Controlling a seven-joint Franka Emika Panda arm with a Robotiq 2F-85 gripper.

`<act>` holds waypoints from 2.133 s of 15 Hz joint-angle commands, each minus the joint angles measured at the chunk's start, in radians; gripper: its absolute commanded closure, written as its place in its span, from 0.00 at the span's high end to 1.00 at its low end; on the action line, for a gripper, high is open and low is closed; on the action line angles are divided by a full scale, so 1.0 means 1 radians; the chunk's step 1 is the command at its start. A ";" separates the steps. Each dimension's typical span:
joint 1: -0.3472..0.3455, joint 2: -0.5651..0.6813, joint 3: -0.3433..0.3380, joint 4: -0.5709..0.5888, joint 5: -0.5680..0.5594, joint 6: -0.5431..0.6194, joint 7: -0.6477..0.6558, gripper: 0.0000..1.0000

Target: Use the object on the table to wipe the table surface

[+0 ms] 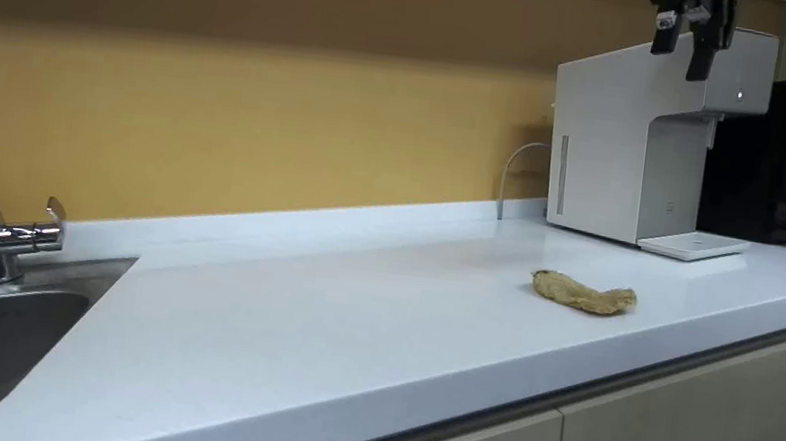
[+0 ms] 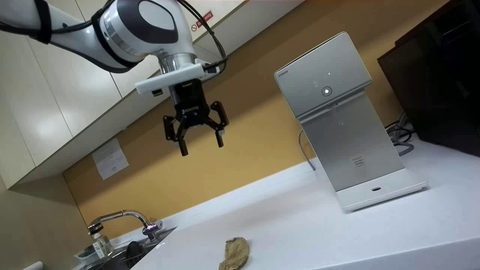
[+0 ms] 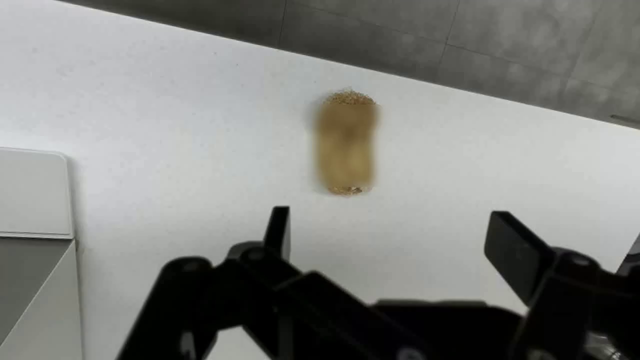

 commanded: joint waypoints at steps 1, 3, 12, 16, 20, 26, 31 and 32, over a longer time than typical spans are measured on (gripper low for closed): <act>-0.027 0.003 0.023 0.002 0.009 -0.002 -0.008 1.00; -0.027 0.003 0.023 0.002 0.009 -0.001 -0.008 1.00; -0.029 0.001 0.032 -0.006 -0.003 0.027 0.005 1.00; -0.037 0.014 0.094 -0.045 -0.073 0.140 0.031 1.00; -0.034 0.081 0.151 -0.080 -0.135 0.292 0.074 1.00; -0.057 0.208 0.235 -0.097 -0.373 0.498 0.274 1.00; -0.041 0.266 0.230 -0.110 -0.320 0.426 0.274 1.00; -0.035 0.269 0.231 -0.117 -0.298 0.408 0.258 1.00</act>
